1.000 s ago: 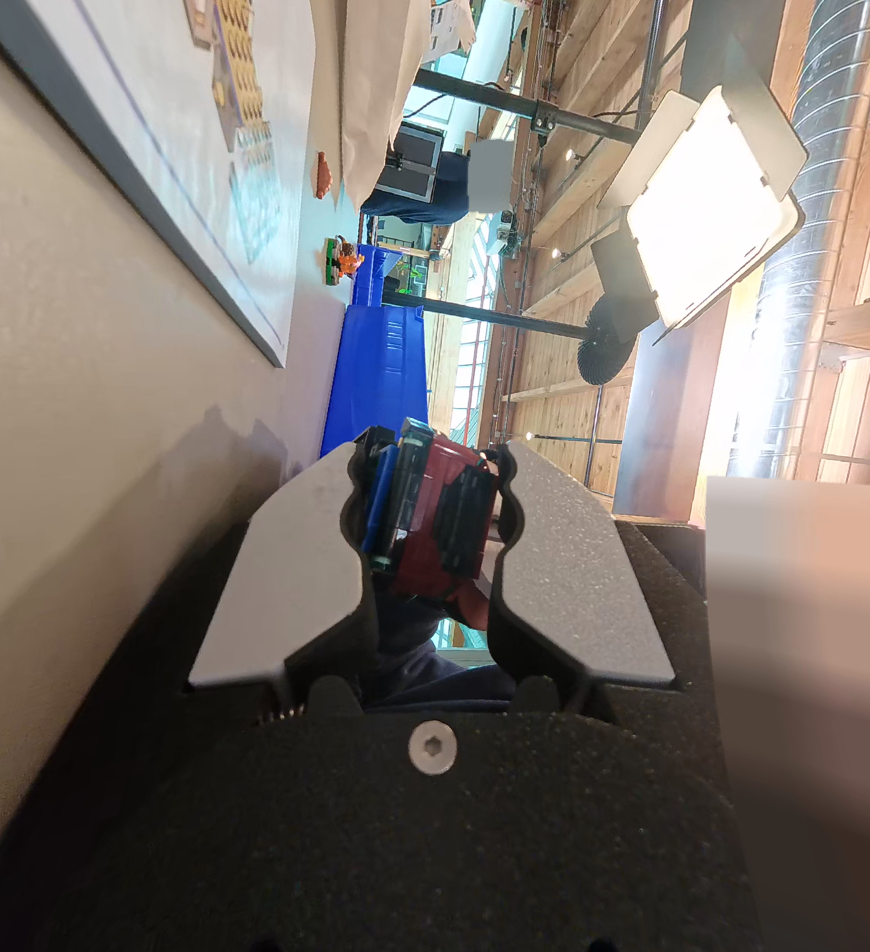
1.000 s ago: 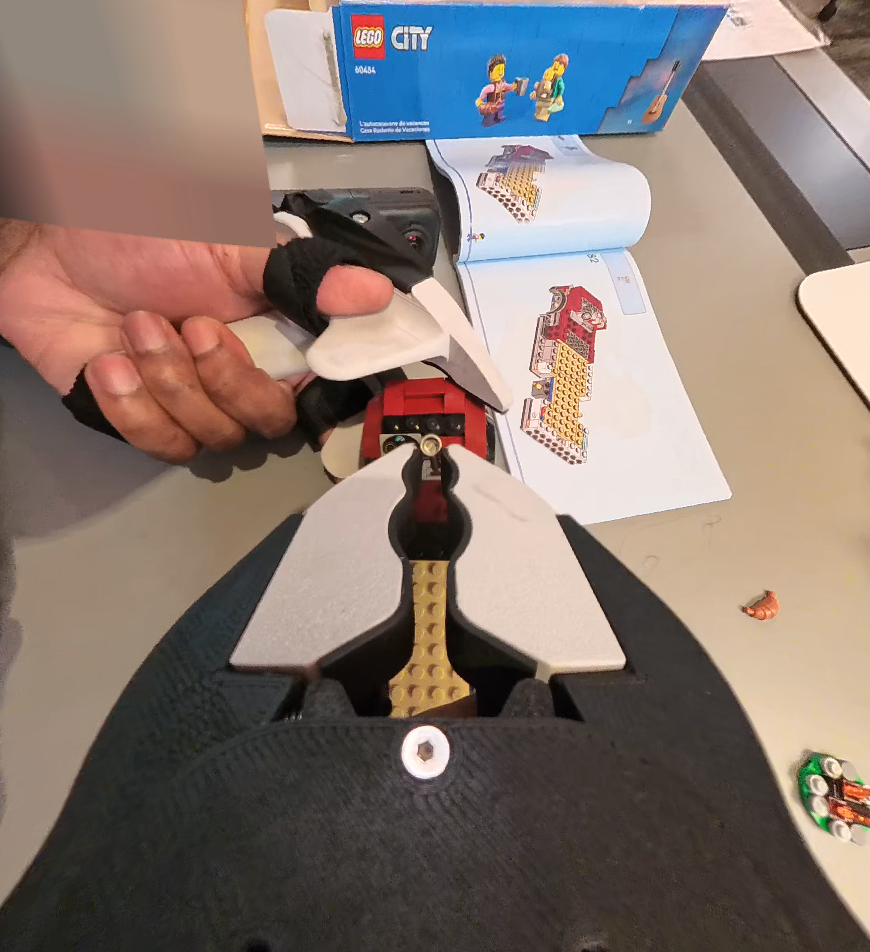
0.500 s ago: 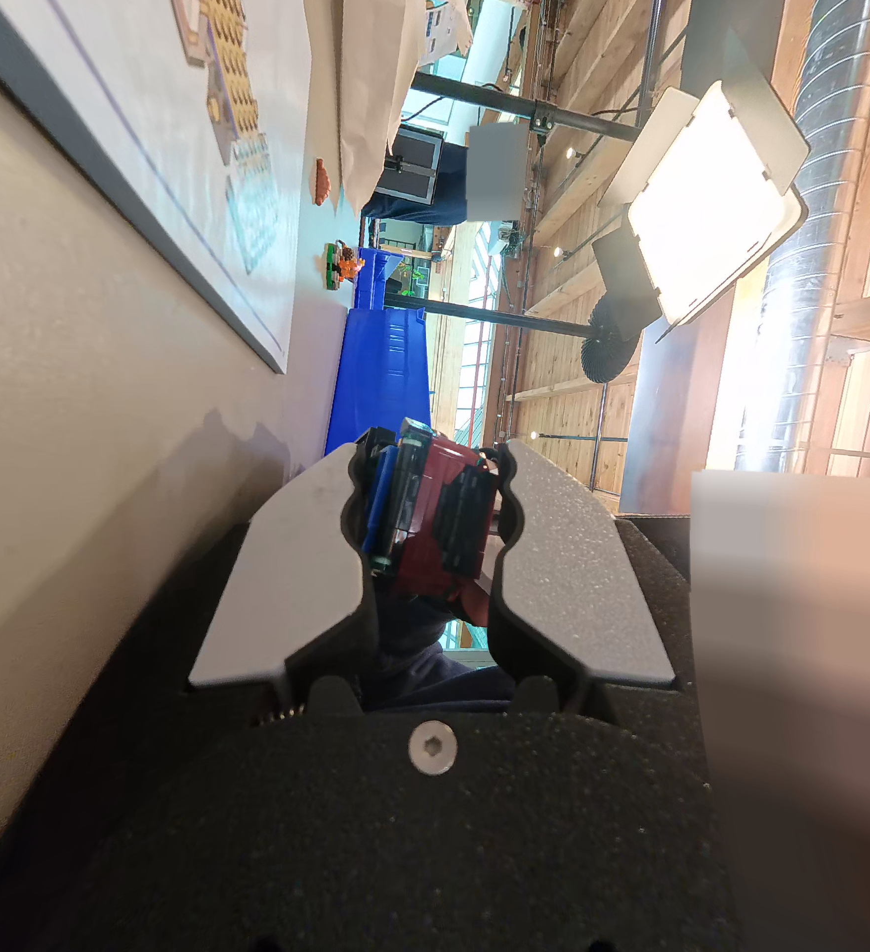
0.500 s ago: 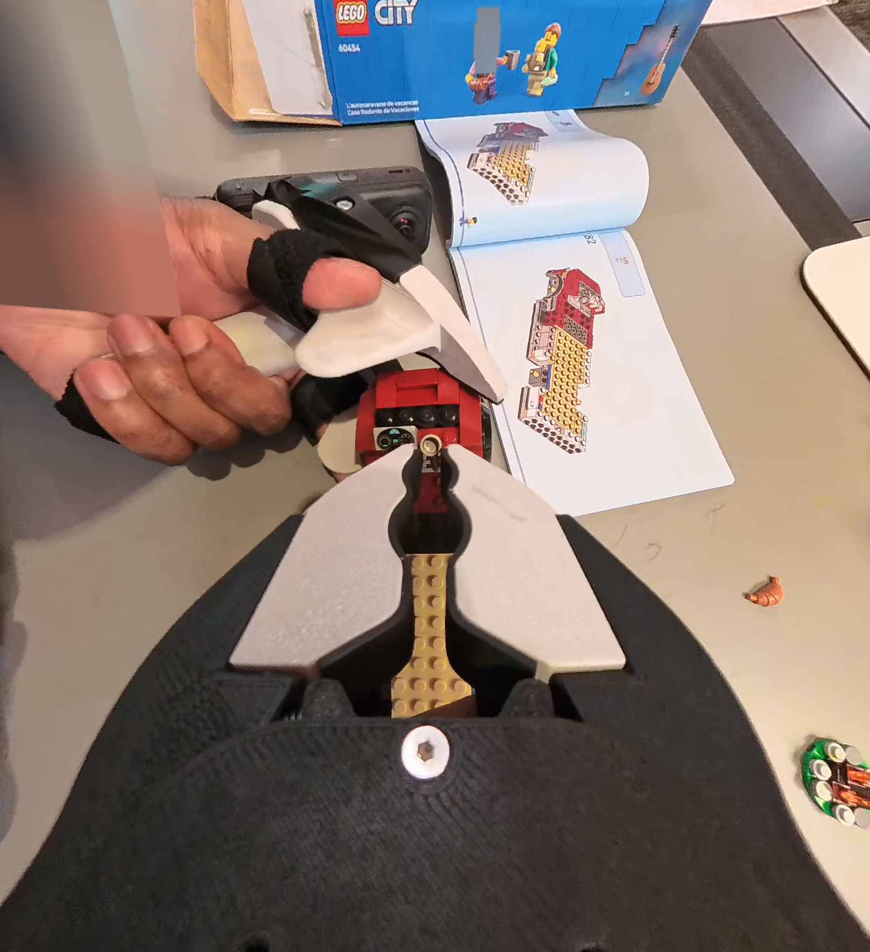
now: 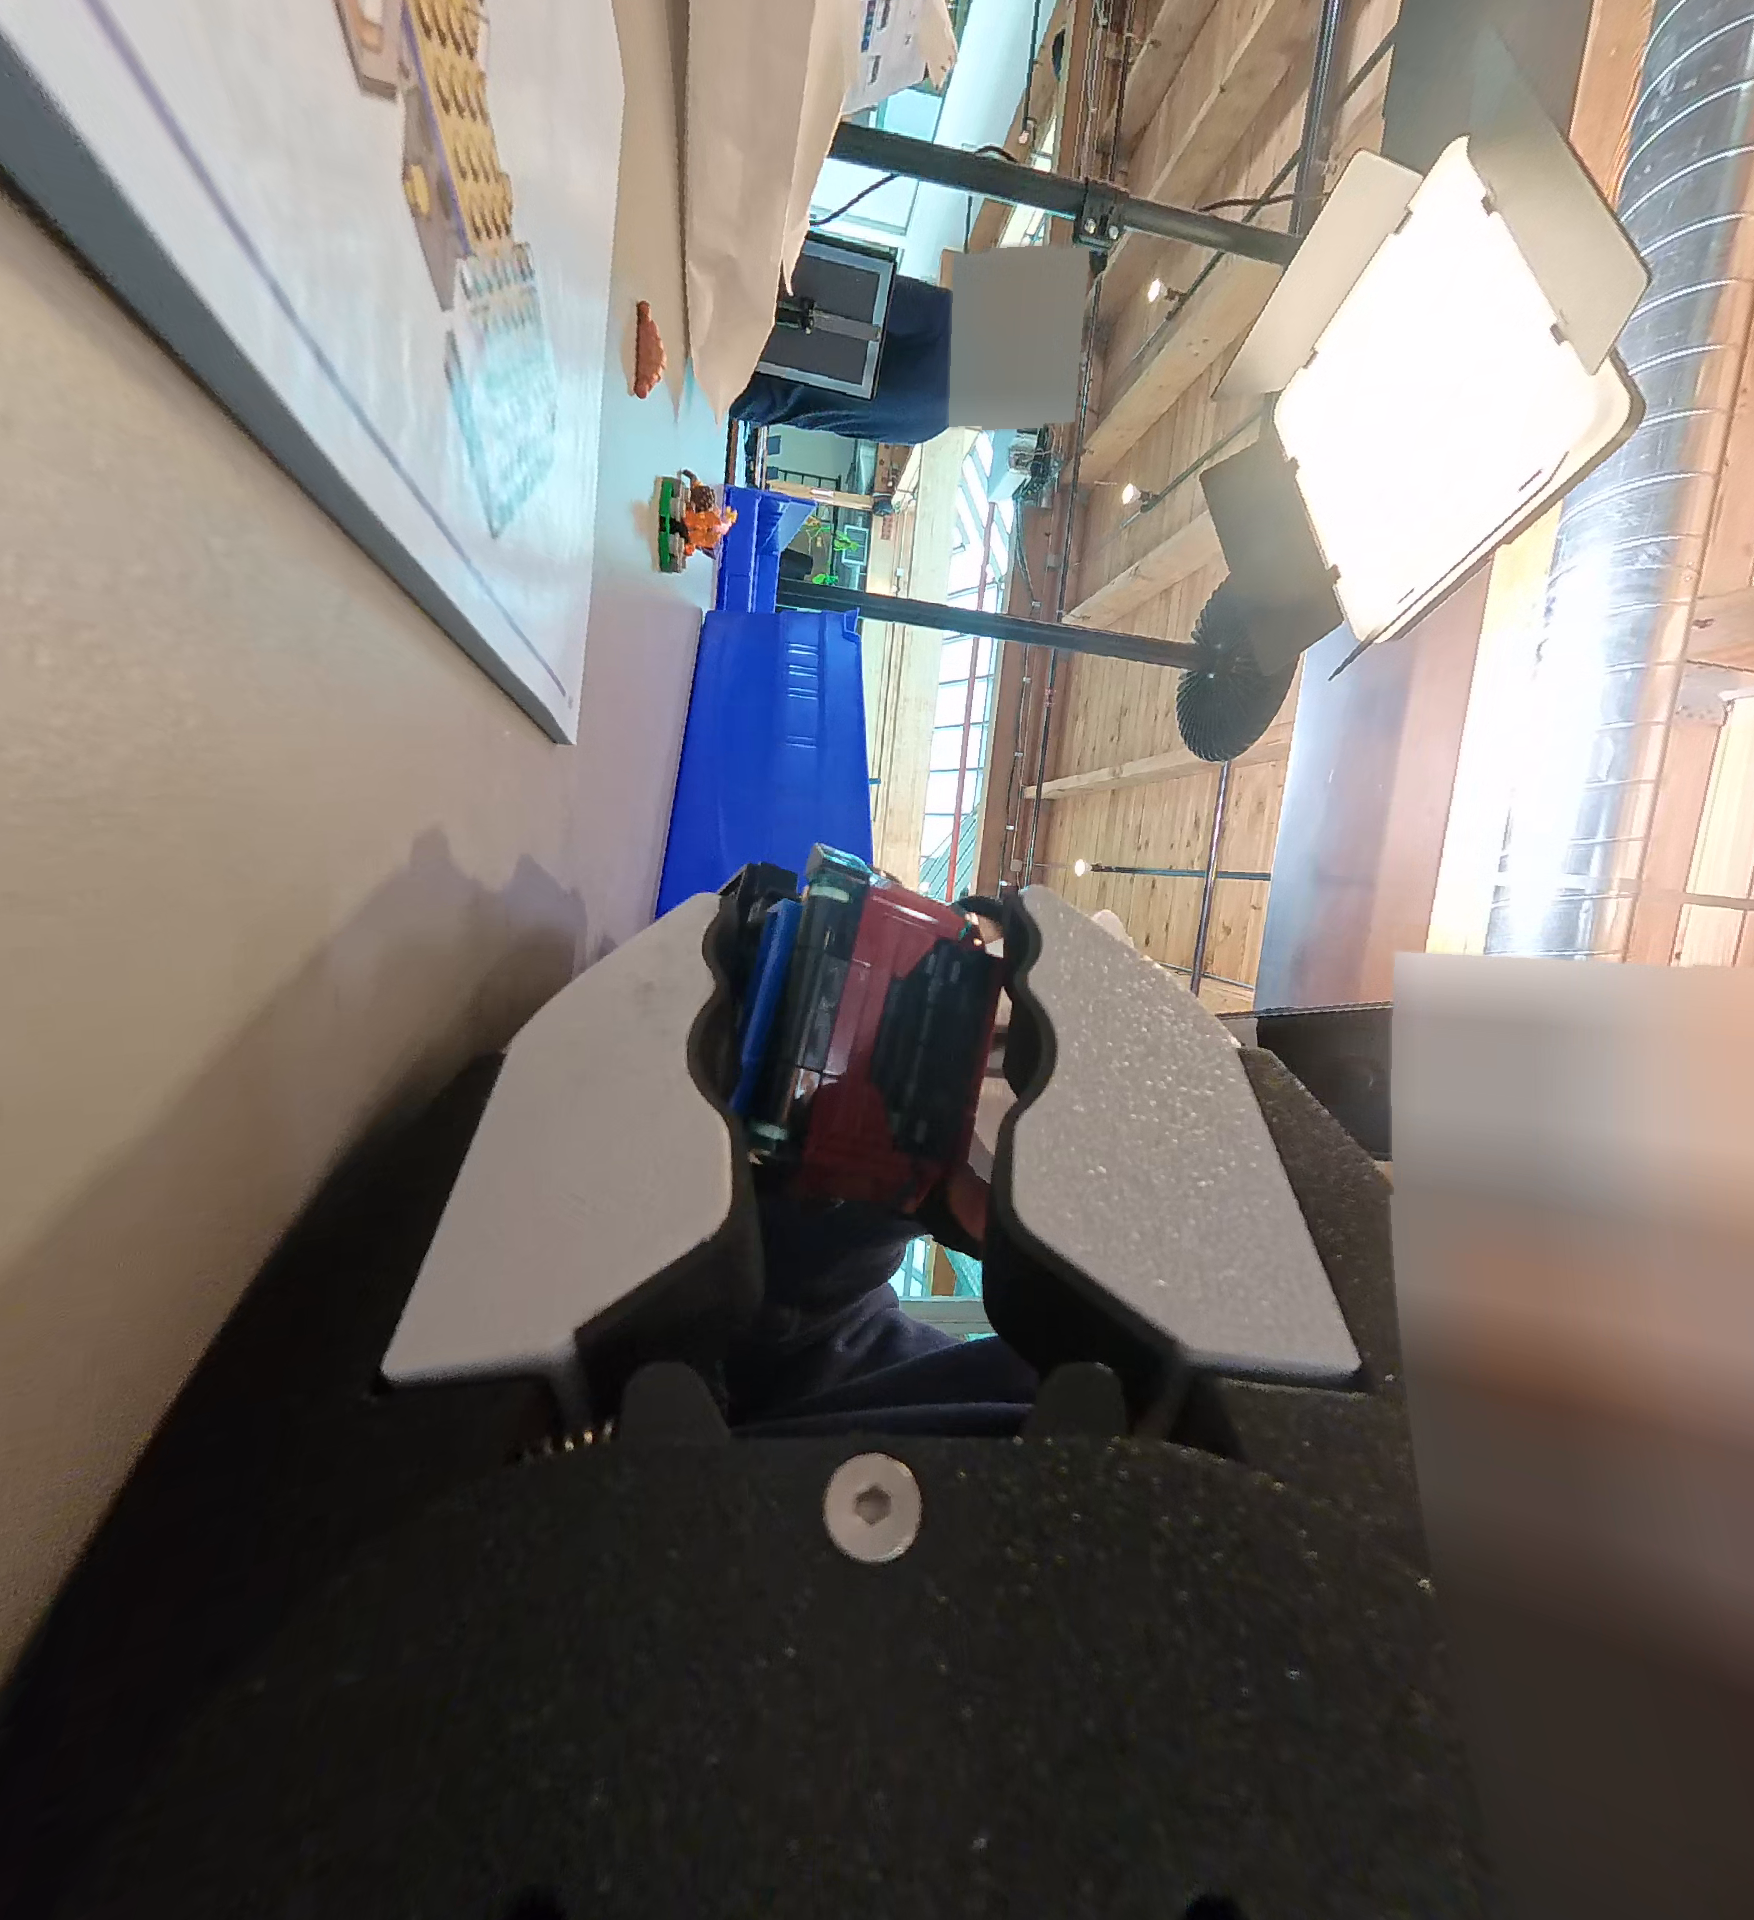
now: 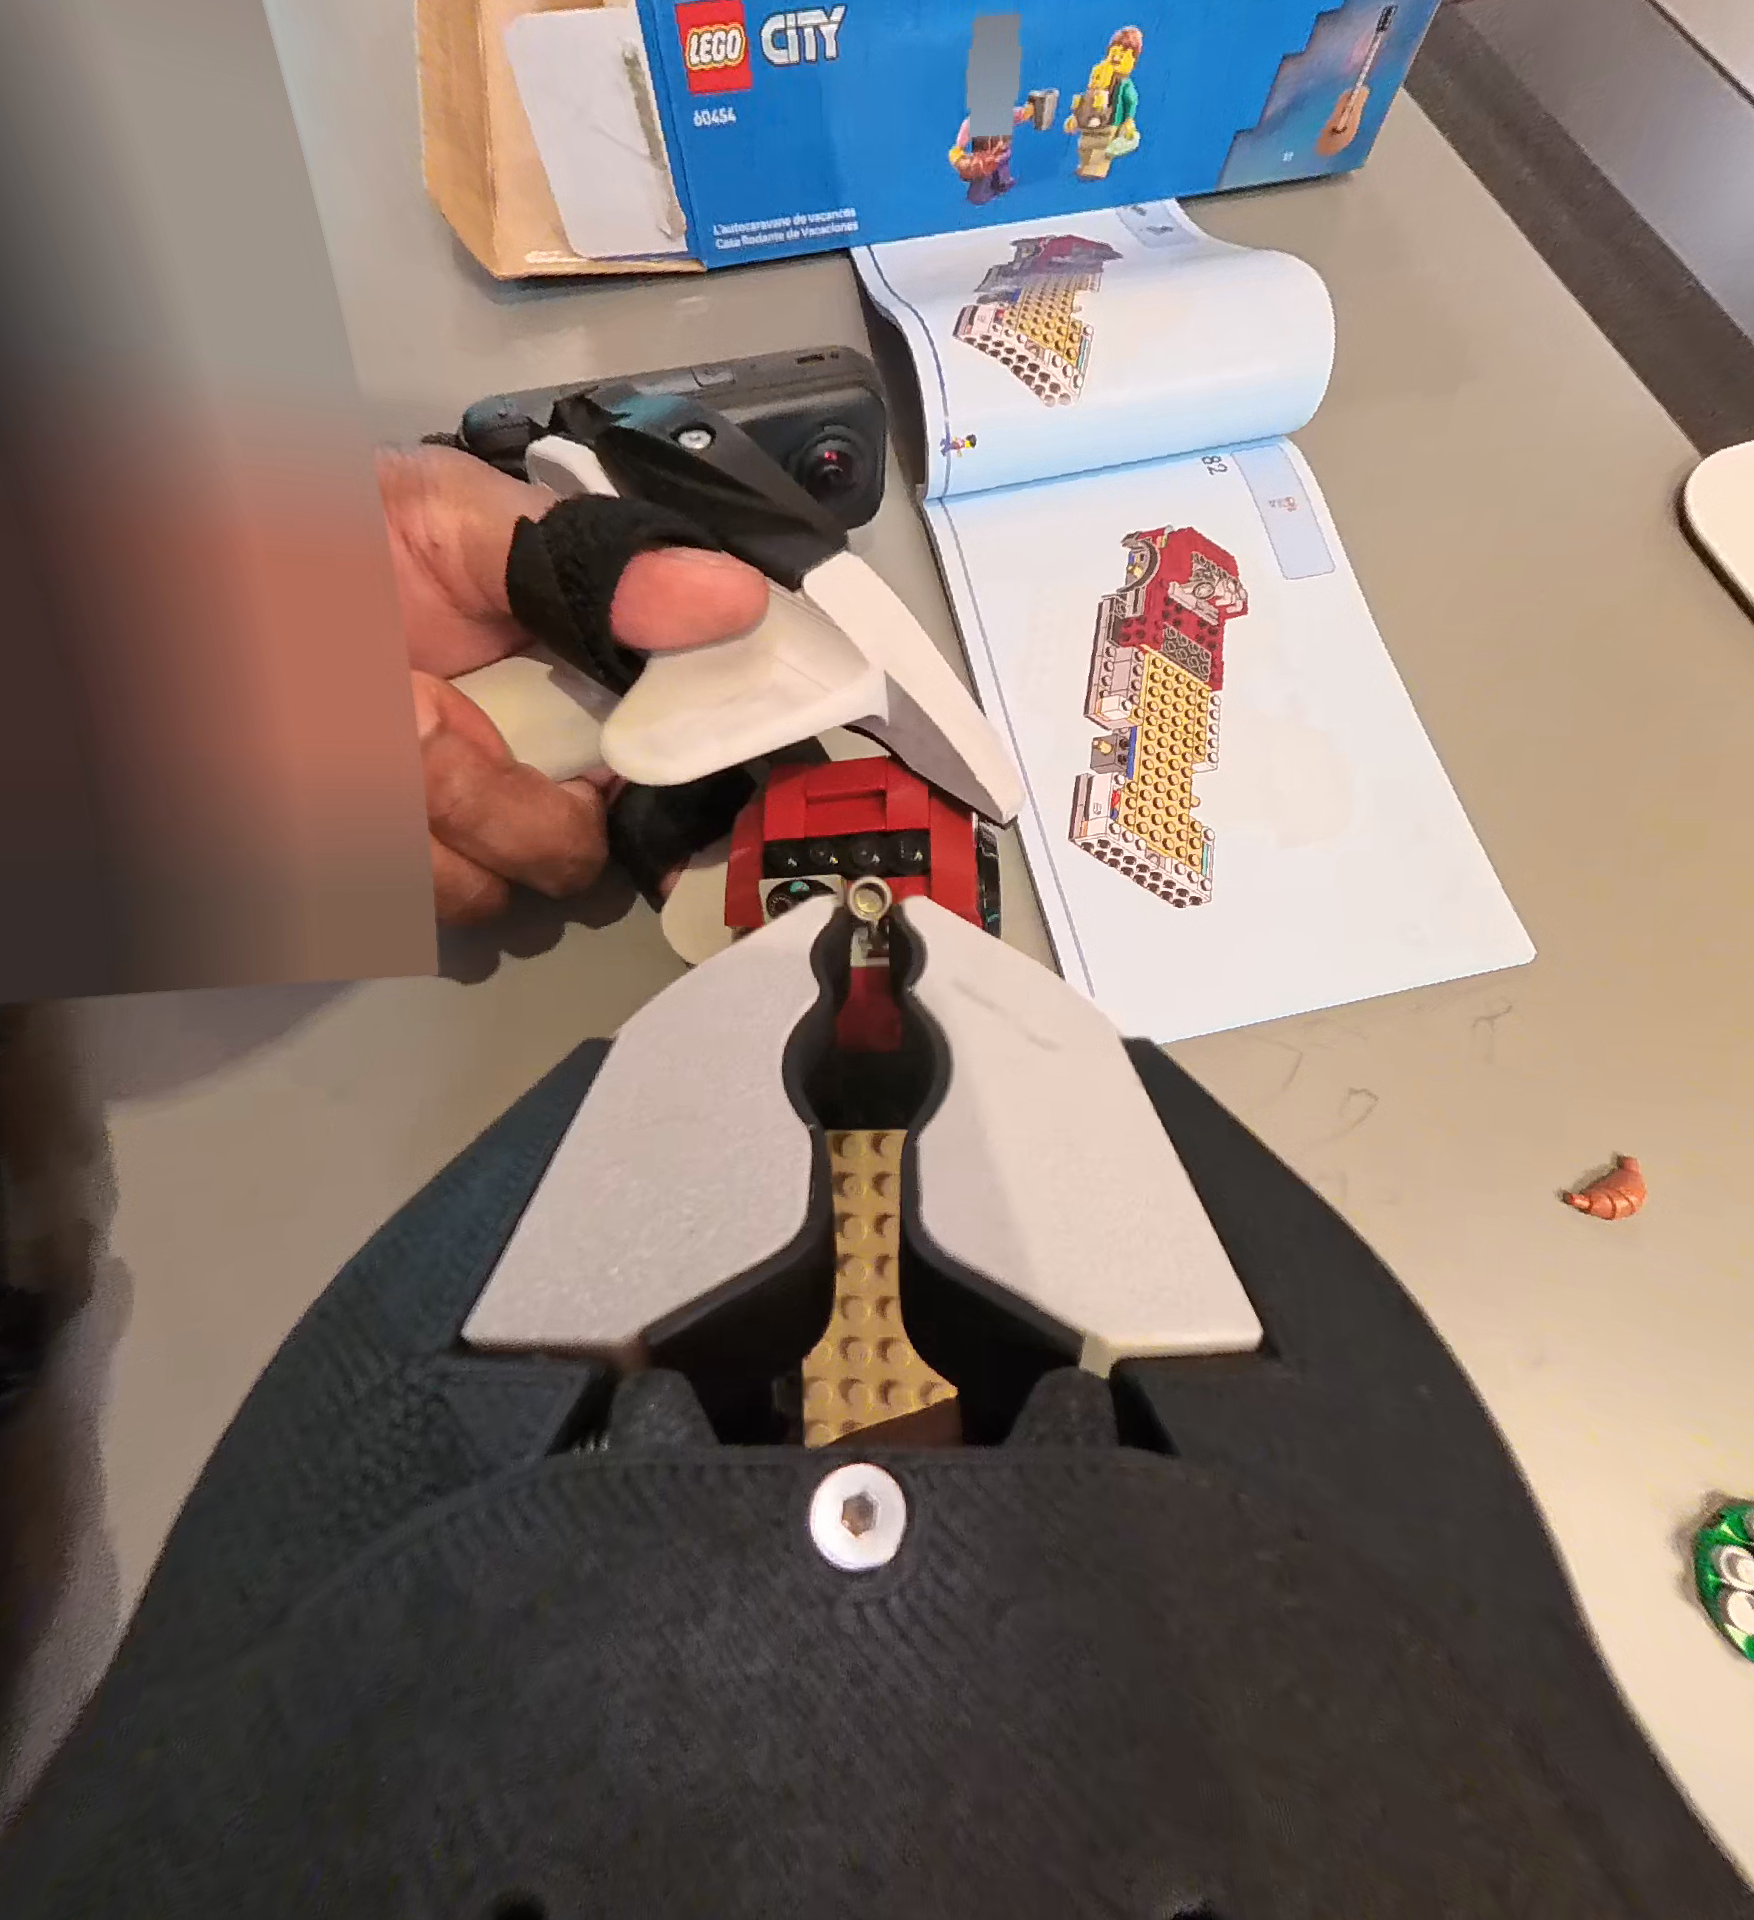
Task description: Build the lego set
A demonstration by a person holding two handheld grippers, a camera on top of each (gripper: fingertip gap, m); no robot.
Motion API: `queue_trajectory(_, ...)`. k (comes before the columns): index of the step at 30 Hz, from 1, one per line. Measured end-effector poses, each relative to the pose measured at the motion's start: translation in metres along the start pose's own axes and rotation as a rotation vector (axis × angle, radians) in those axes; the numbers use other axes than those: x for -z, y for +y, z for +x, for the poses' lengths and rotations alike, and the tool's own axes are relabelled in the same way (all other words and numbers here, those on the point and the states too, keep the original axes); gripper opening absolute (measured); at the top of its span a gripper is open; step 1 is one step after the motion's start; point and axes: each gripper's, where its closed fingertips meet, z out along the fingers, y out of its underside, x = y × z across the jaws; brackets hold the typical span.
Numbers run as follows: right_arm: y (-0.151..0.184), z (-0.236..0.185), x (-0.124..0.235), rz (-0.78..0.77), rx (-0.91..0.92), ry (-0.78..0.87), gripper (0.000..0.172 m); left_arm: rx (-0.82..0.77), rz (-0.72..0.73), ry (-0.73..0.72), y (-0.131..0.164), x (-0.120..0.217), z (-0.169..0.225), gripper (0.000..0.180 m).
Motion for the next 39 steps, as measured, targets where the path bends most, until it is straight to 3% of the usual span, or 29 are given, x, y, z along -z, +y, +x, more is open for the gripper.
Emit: queue_trajectory(39, -0.0002, -0.0018, 0.0003, -0.066, 0.114, 0.087, 0.003, 0.005, 0.017, 0.006, -0.0007, 0.0015, 0.0043, 0.048)
